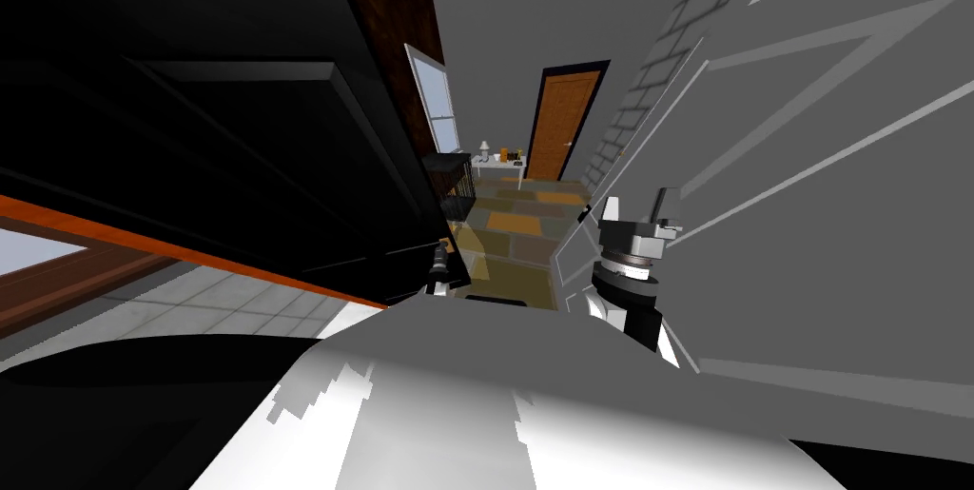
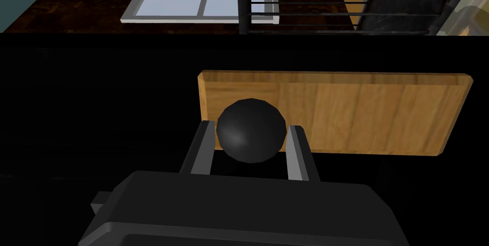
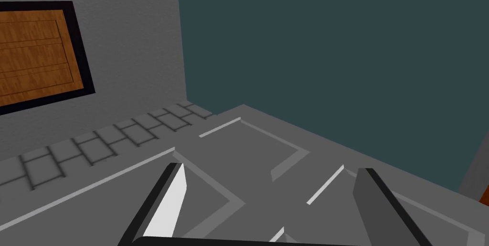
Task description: Push the door open
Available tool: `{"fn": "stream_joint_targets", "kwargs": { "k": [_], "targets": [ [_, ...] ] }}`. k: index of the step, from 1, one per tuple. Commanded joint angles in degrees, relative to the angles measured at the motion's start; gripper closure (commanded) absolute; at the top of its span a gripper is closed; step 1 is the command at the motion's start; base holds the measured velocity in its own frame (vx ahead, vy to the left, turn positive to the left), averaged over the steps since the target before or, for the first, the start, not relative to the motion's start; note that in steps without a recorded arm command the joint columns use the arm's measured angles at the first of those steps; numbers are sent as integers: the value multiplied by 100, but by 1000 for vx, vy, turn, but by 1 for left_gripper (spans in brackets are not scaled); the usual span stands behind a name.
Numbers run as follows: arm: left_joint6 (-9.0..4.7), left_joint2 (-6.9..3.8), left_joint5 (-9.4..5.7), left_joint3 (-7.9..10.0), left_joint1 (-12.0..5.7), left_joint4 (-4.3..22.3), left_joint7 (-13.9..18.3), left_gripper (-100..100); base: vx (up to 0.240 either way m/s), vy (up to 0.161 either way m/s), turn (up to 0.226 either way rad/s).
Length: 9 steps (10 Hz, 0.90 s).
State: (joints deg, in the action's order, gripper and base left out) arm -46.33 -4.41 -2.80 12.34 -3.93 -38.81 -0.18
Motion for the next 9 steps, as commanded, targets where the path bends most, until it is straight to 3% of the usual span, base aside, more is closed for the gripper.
{"fn": "stream_joint_targets", "kwargs": {
  "k": [1,3,4,5,7,9],
  "targets": [
    [84,-42,1,94,104,-181,22,100,139,-36,31],
    [84,-42,1,94,104,-181,22,100,26,-5,0],
    [70,-102,33,239,106,-135,90,100,88,-34,15],
    [70,-102,33,239,106,-135,90,100,112,-46,52],
    [51,-182,77,442,110,-70,185,100,141,-38,44],
    [51,-182,77,442,110,-70,185,100,96,-12,24]
  ]
}}
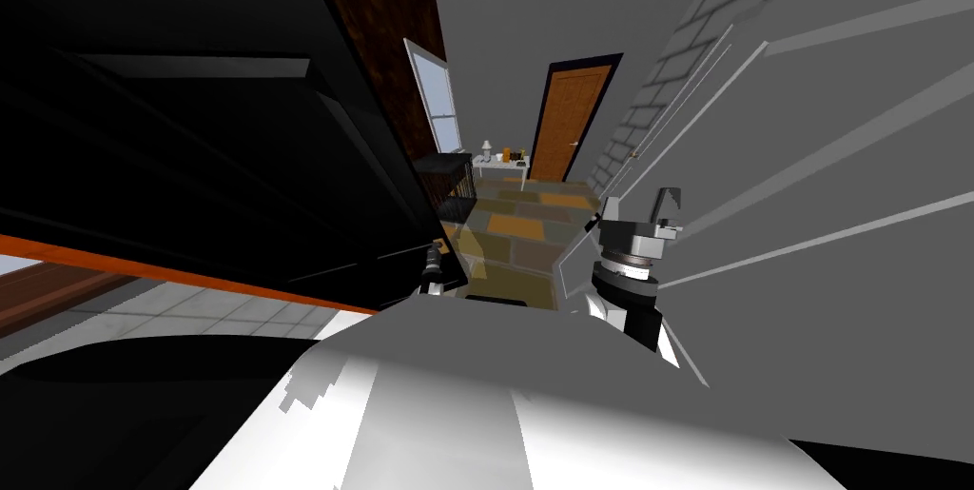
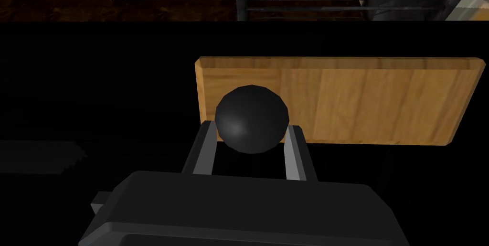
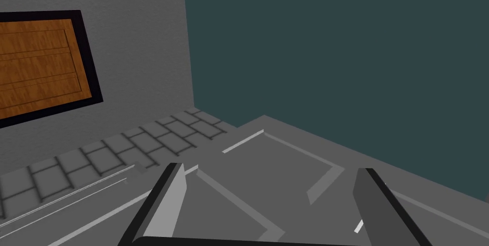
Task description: Push the door open
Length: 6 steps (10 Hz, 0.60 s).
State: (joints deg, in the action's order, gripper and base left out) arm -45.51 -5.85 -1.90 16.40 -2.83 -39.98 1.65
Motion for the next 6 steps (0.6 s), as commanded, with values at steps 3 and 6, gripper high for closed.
{"fn": "stream_joint_targets", "kwargs": {
  "k": [3,6],
  "targets": [
    [61,-45,25,216,64,-72,86,-100,106,-47,77],
    [114,12,-6,250,46,-139,67,-100,-175,-147,50]
  ]
}}
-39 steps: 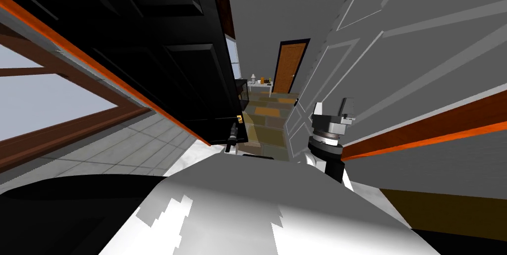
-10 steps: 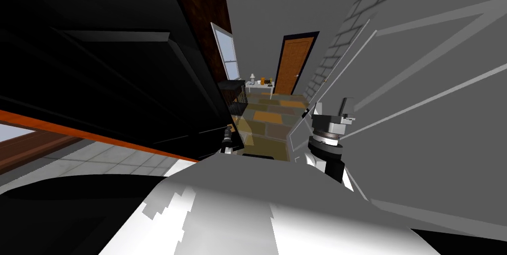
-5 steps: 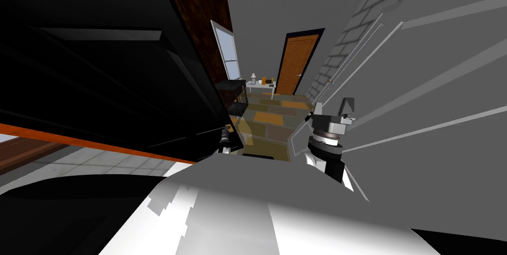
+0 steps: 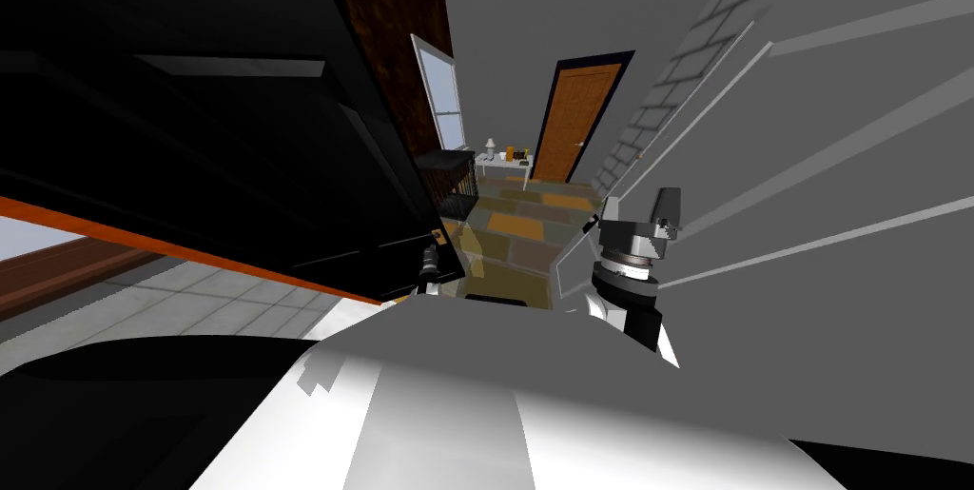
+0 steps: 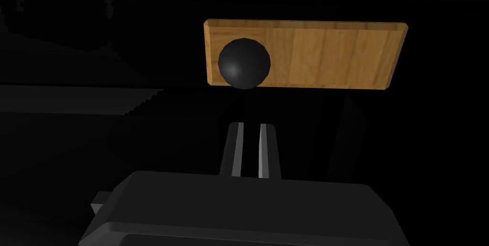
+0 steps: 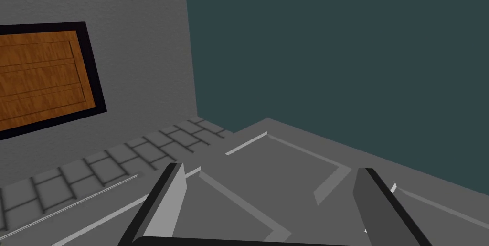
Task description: Push the door open
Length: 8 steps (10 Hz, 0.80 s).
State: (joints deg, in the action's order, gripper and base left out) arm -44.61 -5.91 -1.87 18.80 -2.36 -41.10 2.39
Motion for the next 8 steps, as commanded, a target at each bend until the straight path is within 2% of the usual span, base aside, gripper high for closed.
{"fn": "stream_joint_targets", "kwargs": {
  "k": [1,3,4,6,8],
  "targets": [
    [50,48,-24,26,-11,-62,-17,-100,-225,-201,73],
    [97,105,-51,56,-27,-122,-33,-100,-214,-173,64],
    [79,89,-42,46,-19,-106,-29,-100,-84,-69,15],
    [49,87,-50,67,-9,-98,-39,-100,122,29,-24],
    [-5,87,-58,95,2,-79,-52,-100,204,85,-24]
  ]
}}
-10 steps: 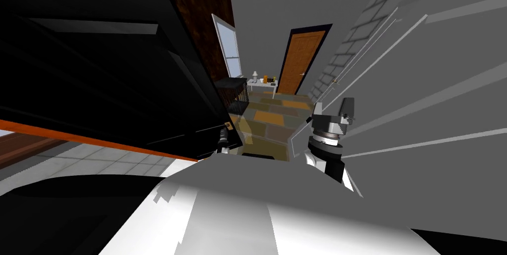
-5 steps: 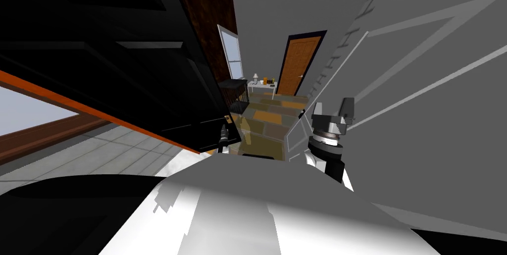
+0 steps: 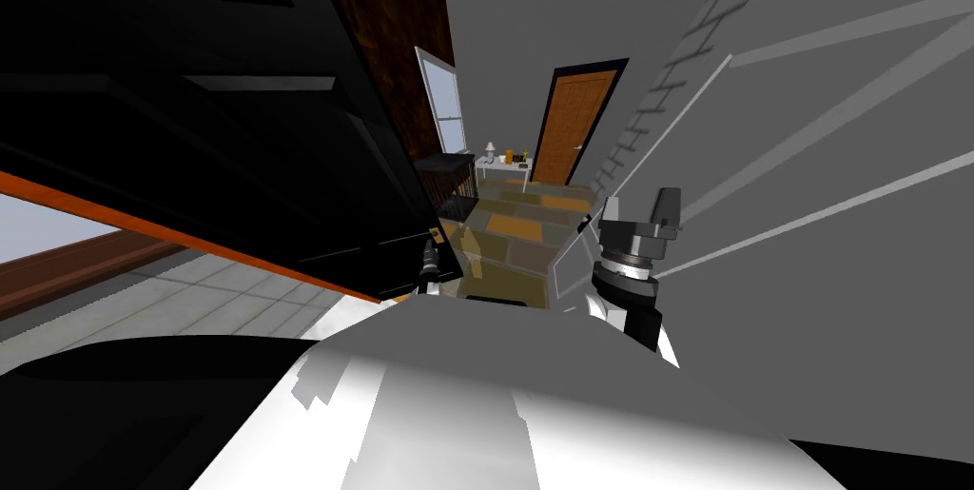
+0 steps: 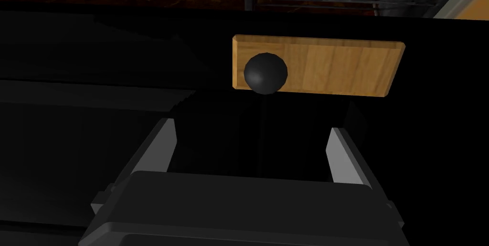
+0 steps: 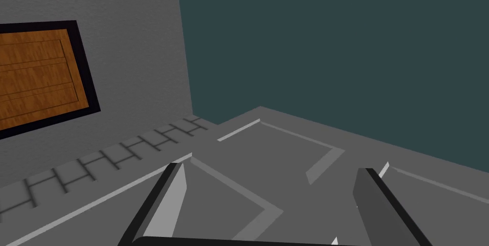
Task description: Push the door open
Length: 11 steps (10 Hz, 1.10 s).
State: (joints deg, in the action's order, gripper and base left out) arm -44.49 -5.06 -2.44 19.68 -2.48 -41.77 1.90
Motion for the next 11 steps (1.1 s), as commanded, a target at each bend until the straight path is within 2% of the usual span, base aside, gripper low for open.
{"fn": "stream_joint_targets", "kwargs": {
  "k": [1,4,5,6,11],
  "targets": [
    [-45,5,-6,22,20,-1,-10,-100,229,90,-41],
    [-144,33,-21,72,40,34,-34,-100,252,106,-40],
    [-115,29,-19,64,39,15,-29,-100,91,38,3],
    [-115,29,-19,64,39,15,-29,100,-18,-10,-3],
    [-115,29,-19,64,39,15,-29,100,-16,-6,-1]
  ]
}}
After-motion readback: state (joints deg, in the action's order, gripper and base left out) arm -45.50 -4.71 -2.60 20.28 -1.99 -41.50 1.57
